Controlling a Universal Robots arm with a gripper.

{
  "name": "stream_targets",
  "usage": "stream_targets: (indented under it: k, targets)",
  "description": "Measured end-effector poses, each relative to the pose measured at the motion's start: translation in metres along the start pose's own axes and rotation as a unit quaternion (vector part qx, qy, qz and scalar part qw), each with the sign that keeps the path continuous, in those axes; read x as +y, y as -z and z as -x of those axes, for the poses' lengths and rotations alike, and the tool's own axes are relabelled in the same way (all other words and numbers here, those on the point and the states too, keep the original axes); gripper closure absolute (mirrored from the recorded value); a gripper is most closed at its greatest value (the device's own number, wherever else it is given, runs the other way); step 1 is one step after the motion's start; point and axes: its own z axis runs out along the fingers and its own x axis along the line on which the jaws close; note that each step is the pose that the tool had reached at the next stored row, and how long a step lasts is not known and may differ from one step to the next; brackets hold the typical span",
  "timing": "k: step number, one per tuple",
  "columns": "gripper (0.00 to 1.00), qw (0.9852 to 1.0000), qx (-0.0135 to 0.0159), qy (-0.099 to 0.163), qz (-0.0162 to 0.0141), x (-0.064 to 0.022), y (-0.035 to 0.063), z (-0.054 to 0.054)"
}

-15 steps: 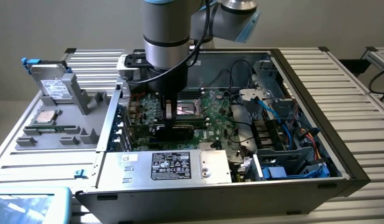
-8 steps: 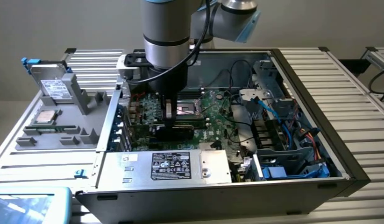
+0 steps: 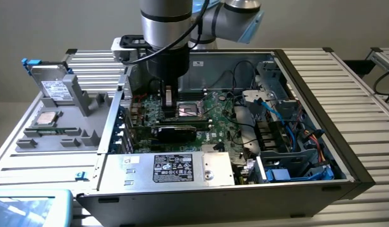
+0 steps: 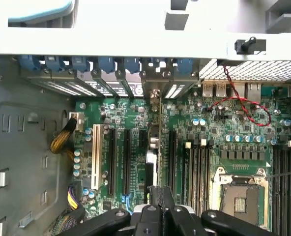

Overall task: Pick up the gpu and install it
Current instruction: 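Press down on the gpu until it lock into place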

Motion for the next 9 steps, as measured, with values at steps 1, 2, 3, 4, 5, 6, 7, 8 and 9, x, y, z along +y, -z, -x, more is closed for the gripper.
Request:
stream_targets:
  k: [1,2,3,4,5,6,7,8,9]
  targets:
    - [0.88,1.0,0.0001,0.0,-0.0001,0.0006,-0.0001,0.0001]
    - [0.88,1.0,0.0001,0.0,-0.0001,0.0006,-0.0001,0.0001]
    - [0.88,1.0,0.0001,0.0,0.0,0.0006,-0.0001,0.0001]
    - [0.88,1.0,0.0001,0.0,0.0,0.0006,-0.0001,0.0001]
    - [0.88,1.0,0.0001,0.0,0.0,0.0007,-0.0001,0.0001]
    - [0.88,1.0,0.0002,0.0,0.0,0.0007,0.0,0.0001]
    - [0.88,1.0,0.0002,0.0,0.0,0.0007,0.0,0.0001]
    - [0.88,1.0,0.0002,0.0,0.0,0.0007,0.0,0.0001]
    - [0.88,1.0,0.0001,0.0,0.0,0.0007,-0.0001,0.0001]
